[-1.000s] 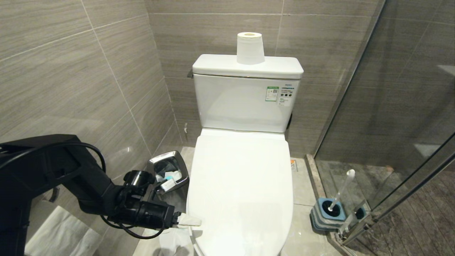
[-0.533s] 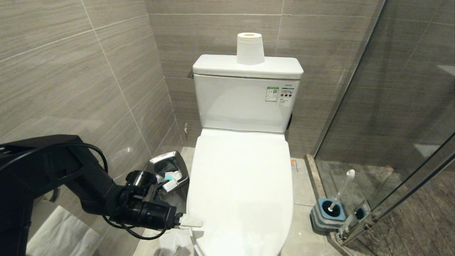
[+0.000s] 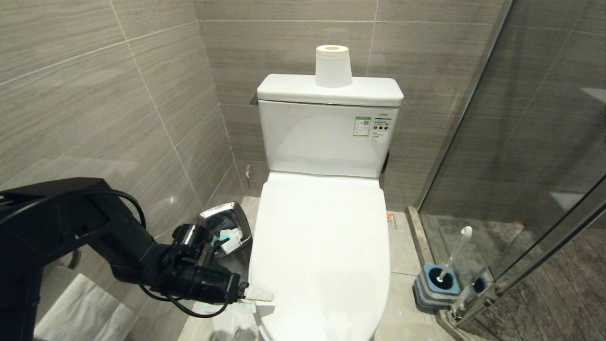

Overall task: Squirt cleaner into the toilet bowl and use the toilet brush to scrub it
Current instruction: Use the left hand to lift the toilet lid slightly

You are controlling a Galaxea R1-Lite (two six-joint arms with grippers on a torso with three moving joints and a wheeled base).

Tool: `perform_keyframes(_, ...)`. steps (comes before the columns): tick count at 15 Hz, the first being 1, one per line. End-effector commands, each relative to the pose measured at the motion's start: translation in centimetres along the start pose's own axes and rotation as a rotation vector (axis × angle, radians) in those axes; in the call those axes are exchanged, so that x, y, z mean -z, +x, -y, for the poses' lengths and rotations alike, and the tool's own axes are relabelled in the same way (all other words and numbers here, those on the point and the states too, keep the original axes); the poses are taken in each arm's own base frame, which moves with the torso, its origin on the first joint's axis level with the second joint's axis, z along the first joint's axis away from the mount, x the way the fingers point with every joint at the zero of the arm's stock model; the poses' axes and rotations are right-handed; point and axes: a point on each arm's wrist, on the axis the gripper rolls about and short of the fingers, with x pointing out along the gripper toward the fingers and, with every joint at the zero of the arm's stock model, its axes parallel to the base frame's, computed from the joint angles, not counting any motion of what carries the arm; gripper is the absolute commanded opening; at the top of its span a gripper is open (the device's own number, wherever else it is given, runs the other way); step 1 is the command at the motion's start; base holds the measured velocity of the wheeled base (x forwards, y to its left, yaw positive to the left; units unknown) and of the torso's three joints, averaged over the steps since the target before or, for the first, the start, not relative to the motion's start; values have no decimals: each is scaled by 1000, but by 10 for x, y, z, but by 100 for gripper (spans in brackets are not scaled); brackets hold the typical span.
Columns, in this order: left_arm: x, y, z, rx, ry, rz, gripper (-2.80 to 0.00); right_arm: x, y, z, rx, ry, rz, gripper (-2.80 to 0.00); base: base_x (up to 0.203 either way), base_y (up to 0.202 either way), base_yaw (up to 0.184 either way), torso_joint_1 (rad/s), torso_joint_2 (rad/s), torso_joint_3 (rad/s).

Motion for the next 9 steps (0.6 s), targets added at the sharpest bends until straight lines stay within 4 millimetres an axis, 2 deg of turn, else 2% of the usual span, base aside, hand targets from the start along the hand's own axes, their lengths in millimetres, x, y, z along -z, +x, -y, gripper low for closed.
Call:
perform_keyframes(1, 1, 3, 0, 3, 1, -10, 0, 0, 0, 0, 0, 0, -2, -280, 0, 0, 0, 0, 0, 0)
perform_keyframes(9, 2, 7, 8, 37, 8, -24, 0, 0, 0, 0, 0, 0, -2, -280, 0, 0, 0, 0, 0, 0)
